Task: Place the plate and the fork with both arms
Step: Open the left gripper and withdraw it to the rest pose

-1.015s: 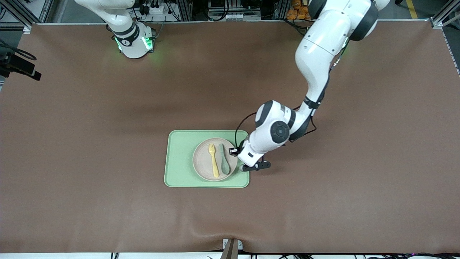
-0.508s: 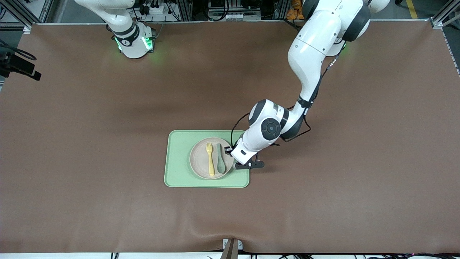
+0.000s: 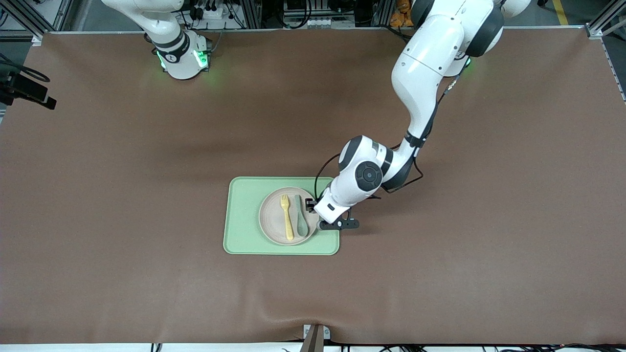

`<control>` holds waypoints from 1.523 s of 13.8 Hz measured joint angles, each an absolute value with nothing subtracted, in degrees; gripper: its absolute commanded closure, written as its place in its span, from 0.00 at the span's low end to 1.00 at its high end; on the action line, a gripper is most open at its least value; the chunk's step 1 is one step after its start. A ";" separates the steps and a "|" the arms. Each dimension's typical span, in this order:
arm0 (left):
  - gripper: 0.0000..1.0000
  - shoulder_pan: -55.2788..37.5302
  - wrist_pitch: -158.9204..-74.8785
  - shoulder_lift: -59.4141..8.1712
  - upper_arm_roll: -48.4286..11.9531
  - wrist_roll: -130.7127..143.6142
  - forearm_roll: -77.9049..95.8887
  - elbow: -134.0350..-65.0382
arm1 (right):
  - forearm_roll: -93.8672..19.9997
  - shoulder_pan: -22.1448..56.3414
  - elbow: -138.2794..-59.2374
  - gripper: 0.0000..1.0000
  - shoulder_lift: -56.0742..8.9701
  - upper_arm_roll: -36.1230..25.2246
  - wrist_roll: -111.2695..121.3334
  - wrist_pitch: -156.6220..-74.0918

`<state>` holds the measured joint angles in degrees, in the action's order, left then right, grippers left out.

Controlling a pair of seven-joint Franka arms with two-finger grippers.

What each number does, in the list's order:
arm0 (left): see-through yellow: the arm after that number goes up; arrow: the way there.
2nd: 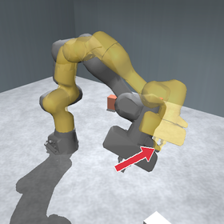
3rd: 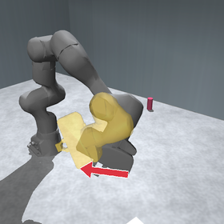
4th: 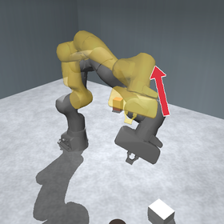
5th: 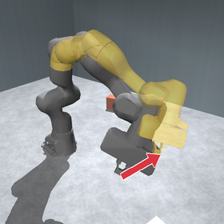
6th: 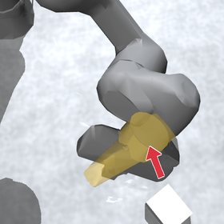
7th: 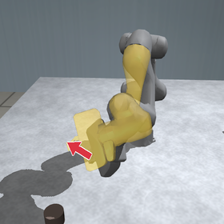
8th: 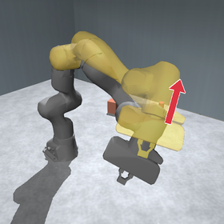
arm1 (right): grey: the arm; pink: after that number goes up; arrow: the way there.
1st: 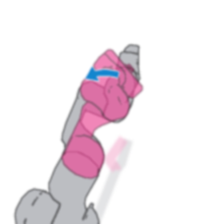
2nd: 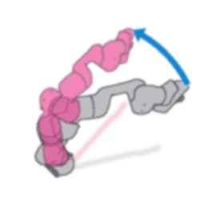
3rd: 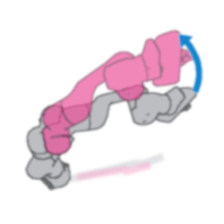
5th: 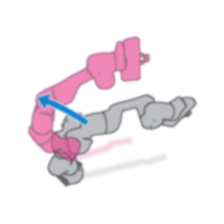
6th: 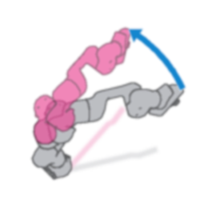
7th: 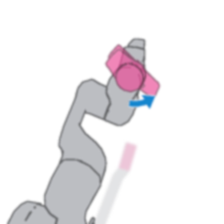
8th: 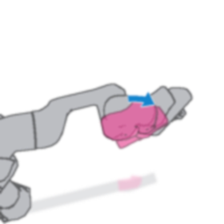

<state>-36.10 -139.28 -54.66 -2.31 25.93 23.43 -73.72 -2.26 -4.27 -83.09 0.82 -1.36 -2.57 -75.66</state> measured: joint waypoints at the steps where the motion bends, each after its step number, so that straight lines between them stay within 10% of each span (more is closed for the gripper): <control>1: 0.00 -36.08 -139.28 -54.64 -2.30 25.98 23.43 -73.45 | -2.26 -4.27 -83.10 0.00 0.82 -1.36 -2.57 -75.66; 21: 0.00 -24.89 -117.07 -39.30 5.79 19.44 4.56 -71.77 | -2.26 -4.27 -83.15 0.00 0.82 -1.36 -2.57 -75.66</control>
<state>-24.89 -117.07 -39.30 5.79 19.44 4.56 -71.77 -2.26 -4.27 -83.15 0.82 -1.36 -2.57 -75.66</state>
